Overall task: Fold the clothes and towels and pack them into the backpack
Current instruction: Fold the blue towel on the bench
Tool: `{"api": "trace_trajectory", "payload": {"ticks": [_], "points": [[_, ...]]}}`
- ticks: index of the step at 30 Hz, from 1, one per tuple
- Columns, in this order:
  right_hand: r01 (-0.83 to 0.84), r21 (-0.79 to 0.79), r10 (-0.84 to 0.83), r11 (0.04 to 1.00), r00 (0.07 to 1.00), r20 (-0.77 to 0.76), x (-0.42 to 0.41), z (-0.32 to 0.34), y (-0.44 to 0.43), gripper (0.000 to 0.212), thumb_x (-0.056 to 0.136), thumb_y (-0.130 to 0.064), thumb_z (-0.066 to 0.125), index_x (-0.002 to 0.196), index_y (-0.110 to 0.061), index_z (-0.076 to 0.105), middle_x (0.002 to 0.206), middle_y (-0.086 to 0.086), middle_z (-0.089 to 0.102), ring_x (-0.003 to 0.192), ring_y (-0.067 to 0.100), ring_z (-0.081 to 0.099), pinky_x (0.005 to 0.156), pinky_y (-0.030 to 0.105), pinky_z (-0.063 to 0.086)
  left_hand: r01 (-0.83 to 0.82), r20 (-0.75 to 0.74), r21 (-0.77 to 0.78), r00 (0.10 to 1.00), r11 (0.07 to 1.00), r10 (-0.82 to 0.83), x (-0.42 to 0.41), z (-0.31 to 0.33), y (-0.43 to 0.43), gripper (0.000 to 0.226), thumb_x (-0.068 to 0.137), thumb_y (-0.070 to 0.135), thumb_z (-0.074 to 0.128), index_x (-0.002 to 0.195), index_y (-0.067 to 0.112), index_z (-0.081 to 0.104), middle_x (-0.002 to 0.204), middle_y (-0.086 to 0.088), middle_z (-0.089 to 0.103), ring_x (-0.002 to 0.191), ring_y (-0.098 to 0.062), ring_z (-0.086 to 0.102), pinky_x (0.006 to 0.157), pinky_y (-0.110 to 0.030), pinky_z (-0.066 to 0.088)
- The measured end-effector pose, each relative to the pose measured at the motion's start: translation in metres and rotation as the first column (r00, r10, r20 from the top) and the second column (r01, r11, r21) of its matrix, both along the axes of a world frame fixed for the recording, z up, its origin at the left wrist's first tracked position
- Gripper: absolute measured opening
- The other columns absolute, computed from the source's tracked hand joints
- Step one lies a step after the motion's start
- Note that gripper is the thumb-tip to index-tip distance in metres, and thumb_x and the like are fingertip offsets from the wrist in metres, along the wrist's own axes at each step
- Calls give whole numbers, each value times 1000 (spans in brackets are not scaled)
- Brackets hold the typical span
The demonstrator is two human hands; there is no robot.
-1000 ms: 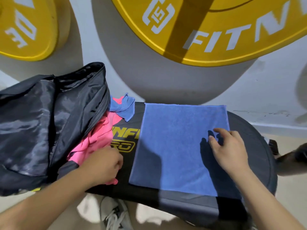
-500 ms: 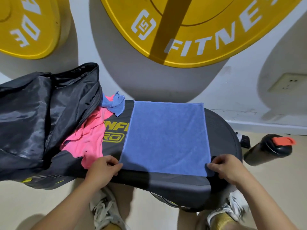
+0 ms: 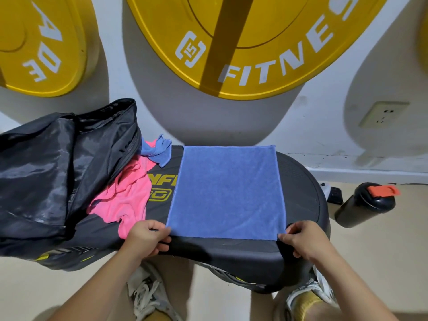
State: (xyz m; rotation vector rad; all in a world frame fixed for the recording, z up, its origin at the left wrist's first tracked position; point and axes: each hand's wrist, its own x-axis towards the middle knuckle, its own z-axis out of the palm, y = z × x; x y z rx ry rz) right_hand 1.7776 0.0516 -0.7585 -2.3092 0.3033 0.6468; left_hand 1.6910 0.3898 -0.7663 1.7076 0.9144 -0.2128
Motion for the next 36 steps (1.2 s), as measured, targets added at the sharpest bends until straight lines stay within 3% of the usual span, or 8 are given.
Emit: {"api": "trace_trajectory", "payload": {"ticks": [3,8,14,21,24,26,31,36], "points": [[-79,-121,79,990,997,1,1,1,2,24,78,-31,75,68,-13,63,54,1,63,50,19,63,56,28,48,-84,43,-46,995,995,86,0,-2,-4,12,87,13,67,79,5,63,71,-9,68,48,-9,65,37,-14,40],[248,342,-186,906,961,-204,5,4,-8,22,86,-15,70,74,-2,56,64,18,68,50,28,65,38,20,44,-169,135,-74,975,983,178,-1,-4,0,9,83,4,70,81,1,62,64,-12,62,48,-8,65,38,-14,42],[370,490,-316,789,929,-193,-1,0,-13,27,82,3,70,72,-7,47,58,17,59,45,23,61,35,19,42,-114,190,-67,974,991,124,-3,-7,3,20,86,-10,58,78,8,52,64,-10,53,53,-17,59,40,-15,43],[55,410,-20,911,996,-89,-2,1,-22,14,88,7,61,76,0,64,60,8,55,50,19,56,44,17,45,97,122,5,988,995,-97,-12,-11,19,21,84,-17,56,89,-1,69,44,3,52,39,-7,52,44,-14,43],[-9,404,48,915,995,-85,-4,1,-26,6,80,4,71,82,-2,72,66,7,61,58,17,60,60,23,52,185,109,72,975,980,-193,-15,-8,18,32,75,-24,61,91,3,68,38,8,41,37,-2,40,45,-12,38],[-139,310,158,941,987,-36,-4,1,-30,19,70,-3,83,84,-13,74,69,3,61,63,15,59,69,25,49,195,119,118,971,974,-209,-17,-7,12,36,72,-25,62,87,7,69,44,9,46,37,-1,41,46,-10,38],[-289,82,278,954,953,121,-12,-3,-24,21,73,-8,81,79,-25,69,66,-3,58,58,11,53,64,24,47,117,197,255,966,960,-170,-20,-16,1,28,81,-3,68,74,24,70,57,11,63,58,-2,57,54,-6,41],[-377,-5,376,926,922,94,-11,6,-28,16,80,-20,77,66,-25,72,62,-11,68,62,5,60,62,17,46,365,58,340,912,867,-406,-21,-5,17,25,82,7,71,70,28,71,54,17,64,55,4,54,58,-12,41]]}}
